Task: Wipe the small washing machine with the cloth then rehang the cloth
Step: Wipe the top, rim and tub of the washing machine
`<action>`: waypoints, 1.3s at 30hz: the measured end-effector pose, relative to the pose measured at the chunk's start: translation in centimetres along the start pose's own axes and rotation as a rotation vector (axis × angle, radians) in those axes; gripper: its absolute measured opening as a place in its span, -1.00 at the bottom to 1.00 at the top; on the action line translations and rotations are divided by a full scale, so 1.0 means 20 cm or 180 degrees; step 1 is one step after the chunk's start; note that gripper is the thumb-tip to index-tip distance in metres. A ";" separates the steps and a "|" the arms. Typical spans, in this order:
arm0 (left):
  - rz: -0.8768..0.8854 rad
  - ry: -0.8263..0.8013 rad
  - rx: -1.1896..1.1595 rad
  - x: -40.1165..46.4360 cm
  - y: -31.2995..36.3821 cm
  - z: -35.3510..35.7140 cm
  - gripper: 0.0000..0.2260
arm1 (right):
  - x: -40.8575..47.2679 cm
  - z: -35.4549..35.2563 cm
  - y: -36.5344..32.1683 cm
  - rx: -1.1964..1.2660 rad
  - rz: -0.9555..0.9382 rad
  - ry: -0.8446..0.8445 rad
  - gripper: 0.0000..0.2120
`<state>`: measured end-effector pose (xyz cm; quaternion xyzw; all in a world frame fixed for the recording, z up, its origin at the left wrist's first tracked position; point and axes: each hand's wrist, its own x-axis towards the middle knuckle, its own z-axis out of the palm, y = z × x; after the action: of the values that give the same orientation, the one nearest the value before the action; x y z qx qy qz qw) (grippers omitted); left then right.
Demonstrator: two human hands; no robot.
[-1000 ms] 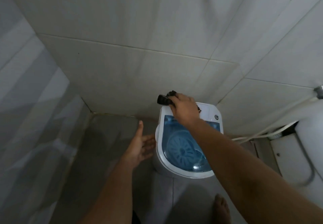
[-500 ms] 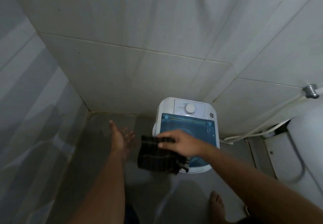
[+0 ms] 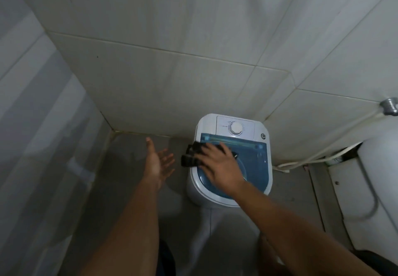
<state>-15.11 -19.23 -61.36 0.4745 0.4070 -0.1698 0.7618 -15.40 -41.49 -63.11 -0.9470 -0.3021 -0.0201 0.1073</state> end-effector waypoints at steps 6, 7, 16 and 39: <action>0.0099 -0.0062 0.0220 -0.08 -0.01 0.00 -0.13 | -0.30 -0.03 -0.18 -0.0236 -0.1148 -0.0967 -0.67; 0.0075 -0.0078 0.0278 -0.10 -0.02 0.00 -0.13 | -0.33 -0.07 -0.21 -0.0298 -0.1248 -0.1369 -0.68; -0.0070 -0.0354 0.0851 -0.21 -0.08 0.09 -0.16 | -0.54 -0.53 0.23 0.2065 0.1394 -0.0527 -0.70; -0.0199 -0.0552 0.1348 -0.12 -0.14 0.14 -0.23 | -0.87 -0.01 -0.37 0.1988 0.1727 0.1161 -0.53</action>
<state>-17.11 -23.23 -60.52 0.5946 0.3098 -0.3152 0.6717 -33.93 -45.55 -63.22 -0.8952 -0.0107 -0.0657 0.4408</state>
